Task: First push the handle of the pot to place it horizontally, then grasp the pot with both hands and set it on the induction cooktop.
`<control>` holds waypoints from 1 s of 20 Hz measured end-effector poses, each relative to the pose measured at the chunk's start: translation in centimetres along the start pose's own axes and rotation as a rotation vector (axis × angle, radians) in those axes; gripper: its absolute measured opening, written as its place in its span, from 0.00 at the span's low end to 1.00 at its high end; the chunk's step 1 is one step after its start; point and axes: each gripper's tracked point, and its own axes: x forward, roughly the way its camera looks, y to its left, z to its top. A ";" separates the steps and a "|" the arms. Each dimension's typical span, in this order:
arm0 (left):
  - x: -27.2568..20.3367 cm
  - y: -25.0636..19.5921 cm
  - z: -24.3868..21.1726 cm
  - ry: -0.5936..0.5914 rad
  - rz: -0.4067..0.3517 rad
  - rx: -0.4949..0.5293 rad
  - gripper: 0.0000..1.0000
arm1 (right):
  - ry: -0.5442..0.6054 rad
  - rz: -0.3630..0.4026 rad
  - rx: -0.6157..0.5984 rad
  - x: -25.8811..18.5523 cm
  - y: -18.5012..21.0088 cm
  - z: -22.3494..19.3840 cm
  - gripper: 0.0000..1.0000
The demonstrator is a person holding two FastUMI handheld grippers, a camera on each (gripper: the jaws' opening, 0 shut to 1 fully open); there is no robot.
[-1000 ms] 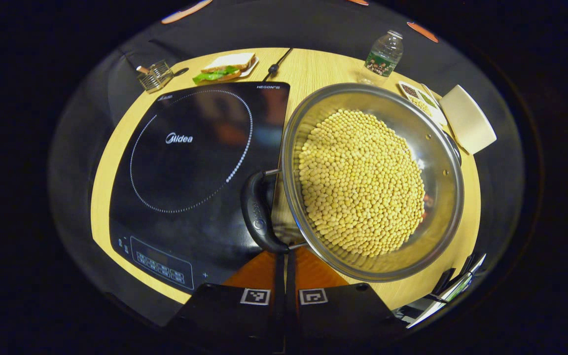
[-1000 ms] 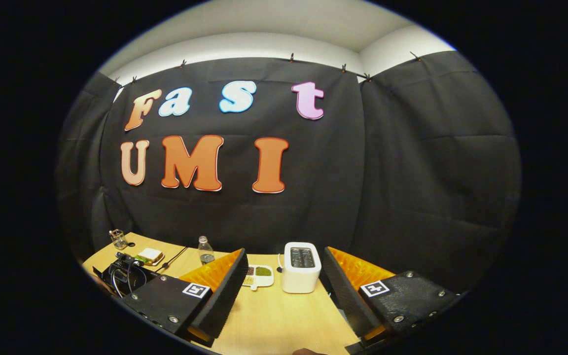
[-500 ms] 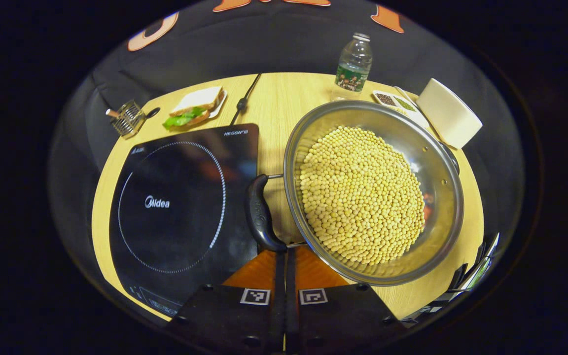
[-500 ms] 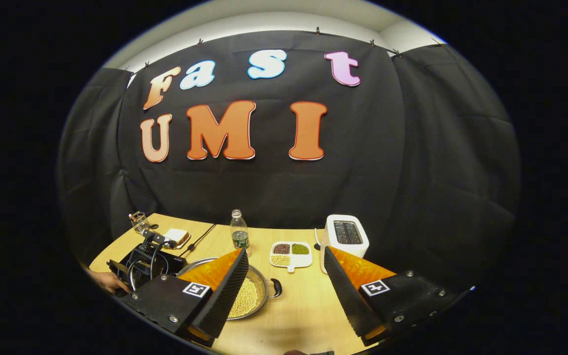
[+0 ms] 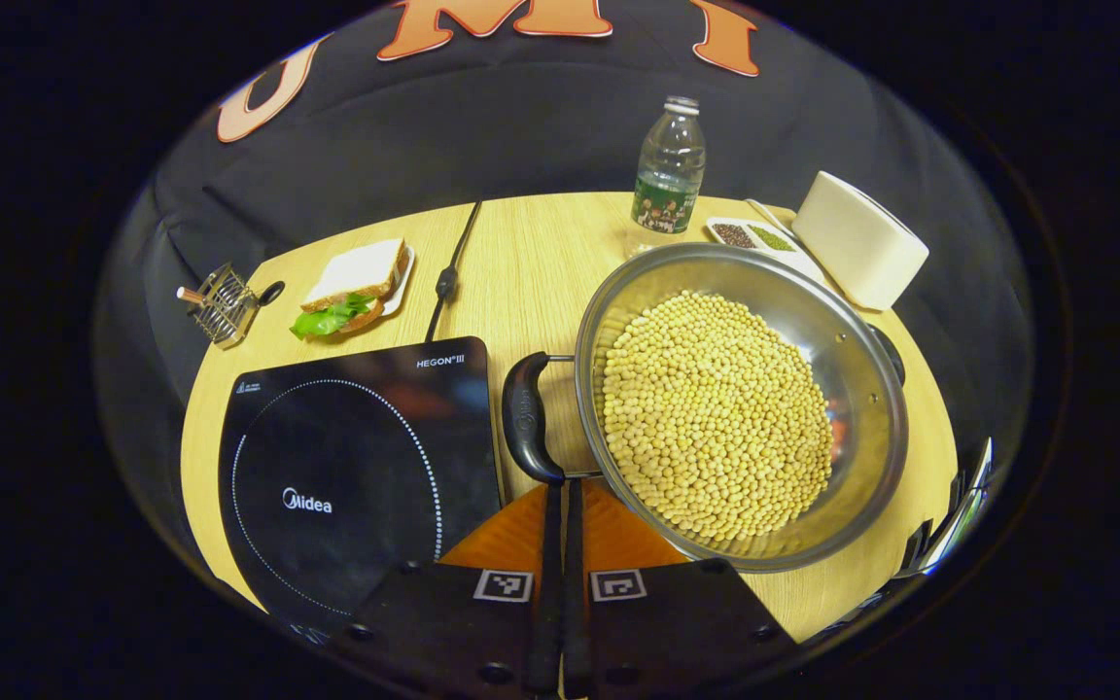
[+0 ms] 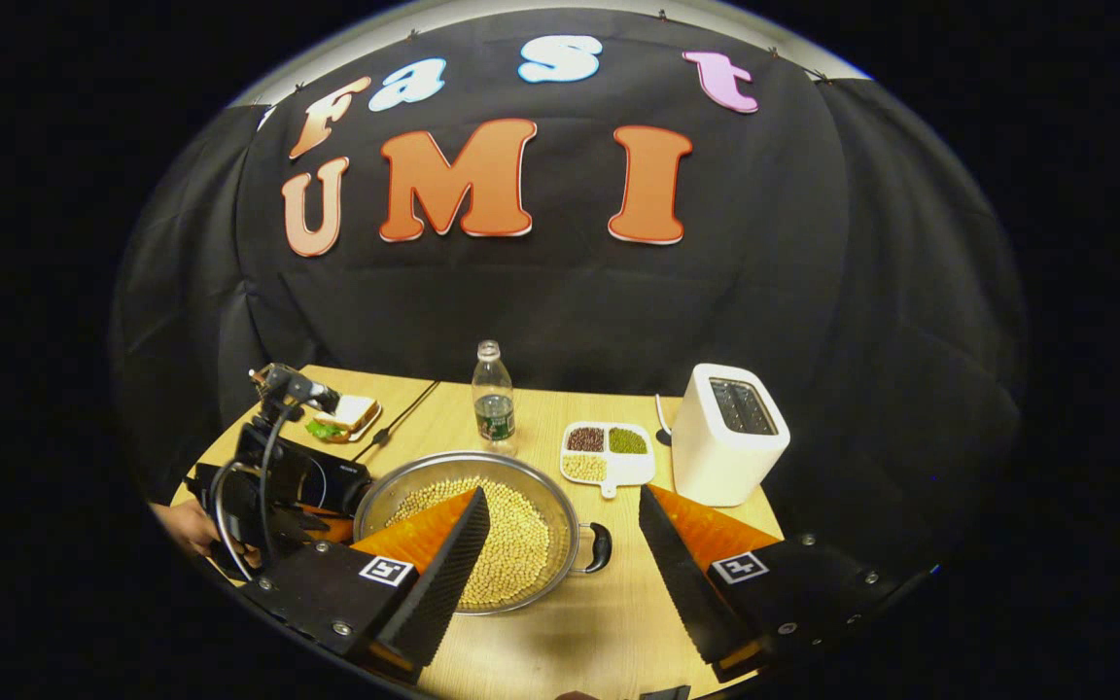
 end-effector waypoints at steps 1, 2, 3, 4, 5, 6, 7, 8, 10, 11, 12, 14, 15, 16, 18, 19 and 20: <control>-0.8 0.5 0.6 -0.034 0.010 0.006 0.21 | 0.024 0.000 -0.002 0.8 0.1 -0.8 0.96; -1.4 0.4 0.9 -0.067 -0.003 0.004 0.34 | 0.049 -0.002 -0.005 1.6 0.2 -1.5 0.96; -2.1 0.4 1.6 -0.092 -0.026 -0.004 0.47 | 0.075 -0.002 -0.008 2.4 0.3 -2.3 0.96; -2.5 0.1 1.9 -0.113 -0.057 -0.021 0.60 | 0.097 -0.004 -0.009 3.2 0.4 -3.0 0.96; -2.8 0.2 2.3 -0.131 -0.073 -0.045 0.73 | 0.114 -0.004 -0.008 4.0 0.5 -3.5 0.96; -2.9 0.5 2.4 -0.136 -0.088 -0.073 0.86 | 0.130 -0.008 -0.006 4.9 0.4 -3.9 0.96; -2.7 0.9 3.0 -0.143 -0.089 -0.102 0.99 | 0.149 -0.014 -0.005 5.5 0.3 -4.6 0.96; -2.5 1.1 3.6 -0.153 -0.090 -0.119 0.98 | 0.167 -0.020 -0.002 6.1 0.2 -5.0 0.96; -1.6 1.0 4.6 -0.158 -0.095 -0.140 0.98 | 0.197 -0.032 0.008 7.3 -0.1 -6.0 0.96; -0.8 0.6 4.9 -0.151 -0.102 -0.129 0.98 | 0.210 -0.039 0.013 8.0 -0.4 -6.5 0.96; 0.0 0.0 4.7 -0.134 -0.118 -0.123 0.99 | 0.225 -0.048 0.017 8.6 -0.6 -7.0 0.96; 1.8 -0.3 4.8 -0.121 -0.119 -0.112 0.99 | 0.259 -0.066 0.024 9.7 -1.2 -8.0 0.96; 2.3 -0.4 5.0 -0.117 -0.114 -0.112 0.98 | 0.272 -0.072 0.028 10.3 -1.4 -8.5 0.96; 2.9 -0.5 5.1 -0.112 -0.116 -0.115 0.98 | 0.283 -0.078 0.032 10.8 -1.6 -8.8 0.96; 3.9 -0.7 4.7 -0.094 -0.119 -0.118 0.97 | 0.315 -0.094 0.039 11.8 -2.1 -9.9 0.96; 4.1 -0.9 4.8 -0.091 -0.118 -0.119 0.99 | 0.339 -0.102 0.047 12.2 -2.3 -10.7 0.96; 4.4 -0.9 5.1 -0.104 -0.123 -0.116 0.99 | 0.357 -0.106 0.058 12.5 -2.4 -11.2 0.96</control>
